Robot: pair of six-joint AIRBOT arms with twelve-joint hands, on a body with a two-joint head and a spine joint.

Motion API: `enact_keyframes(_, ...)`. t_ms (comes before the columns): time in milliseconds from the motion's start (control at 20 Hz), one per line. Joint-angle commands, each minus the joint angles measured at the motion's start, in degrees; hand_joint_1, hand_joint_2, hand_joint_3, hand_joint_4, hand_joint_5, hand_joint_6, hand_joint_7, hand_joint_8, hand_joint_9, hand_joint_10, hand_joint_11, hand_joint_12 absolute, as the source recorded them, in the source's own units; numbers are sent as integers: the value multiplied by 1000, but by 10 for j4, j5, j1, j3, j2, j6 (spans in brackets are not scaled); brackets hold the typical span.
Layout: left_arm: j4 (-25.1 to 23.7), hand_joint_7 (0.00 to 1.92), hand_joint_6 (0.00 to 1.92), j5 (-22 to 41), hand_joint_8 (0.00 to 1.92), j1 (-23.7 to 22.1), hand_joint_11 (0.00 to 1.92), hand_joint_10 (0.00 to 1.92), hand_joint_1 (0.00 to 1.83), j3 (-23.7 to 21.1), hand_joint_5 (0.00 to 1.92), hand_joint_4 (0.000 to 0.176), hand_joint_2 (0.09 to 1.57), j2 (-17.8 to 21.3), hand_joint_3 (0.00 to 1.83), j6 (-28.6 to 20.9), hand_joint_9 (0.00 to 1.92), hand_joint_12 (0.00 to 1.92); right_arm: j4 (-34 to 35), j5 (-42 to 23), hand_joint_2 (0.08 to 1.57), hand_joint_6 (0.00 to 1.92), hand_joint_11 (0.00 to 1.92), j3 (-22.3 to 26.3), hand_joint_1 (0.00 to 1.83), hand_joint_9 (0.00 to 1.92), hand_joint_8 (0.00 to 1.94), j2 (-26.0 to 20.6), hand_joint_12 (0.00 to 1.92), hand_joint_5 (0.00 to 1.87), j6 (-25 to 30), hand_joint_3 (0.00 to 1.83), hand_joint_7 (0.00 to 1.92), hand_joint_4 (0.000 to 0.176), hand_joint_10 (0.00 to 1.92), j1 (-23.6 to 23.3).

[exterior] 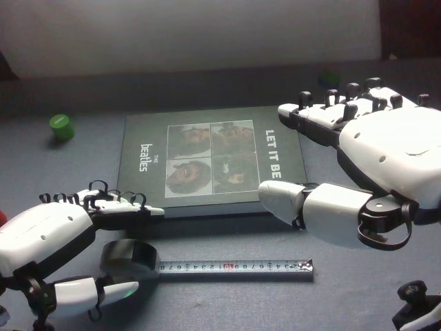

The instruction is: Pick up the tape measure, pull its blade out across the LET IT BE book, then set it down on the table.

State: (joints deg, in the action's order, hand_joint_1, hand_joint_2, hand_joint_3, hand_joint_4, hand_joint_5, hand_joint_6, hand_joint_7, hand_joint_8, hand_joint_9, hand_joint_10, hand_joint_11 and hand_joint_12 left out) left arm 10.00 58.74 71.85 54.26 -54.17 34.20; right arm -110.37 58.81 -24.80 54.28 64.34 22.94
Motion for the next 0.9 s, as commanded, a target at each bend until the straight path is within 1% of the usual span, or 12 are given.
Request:
enact_keyframes(0,-2,479,2,30,2,1,193,1,969,-1,490,0,1120,-6,0,-5,444,596,-49,29,1142,0,0,2,83,191,0,-1,809,206,5,1,269,86,2,-4)
enact_keyframes(200,-5,476,0,31,0,0,202,5,967,-1,488,0,1120,0,0,-11,452,598,-49,29,1142,0,0,2,83,200,2,-1,823,207,5,0,274,86,4,-4)
enact_keyframes(250,-7,474,0,31,0,-1,204,7,967,-2,476,0,1120,2,0,-13,460,598,-49,29,1142,1,0,2,85,195,2,-1,782,208,5,0,277,87,2,-3)
enact_keyframes(350,-8,483,2,31,3,-2,212,8,972,-4,478,0,1115,6,0,-16,466,599,-49,29,1143,4,0,2,83,205,2,-1,804,221,5,0,279,86,4,-3)
enact_keyframes(650,-10,483,2,31,1,-18,218,8,975,-5,480,0,1113,15,0,-19,477,596,-49,29,1133,2,0,2,101,205,1,-1,773,233,5,0,283,83,1,-3)
enact_keyframes(850,-24,483,1,17,1,-27,235,6,975,-8,481,0,1112,27,0,-28,480,599,-49,29,1134,0,0,2,87,200,0,-1,789,223,5,0,279,83,1,-3)
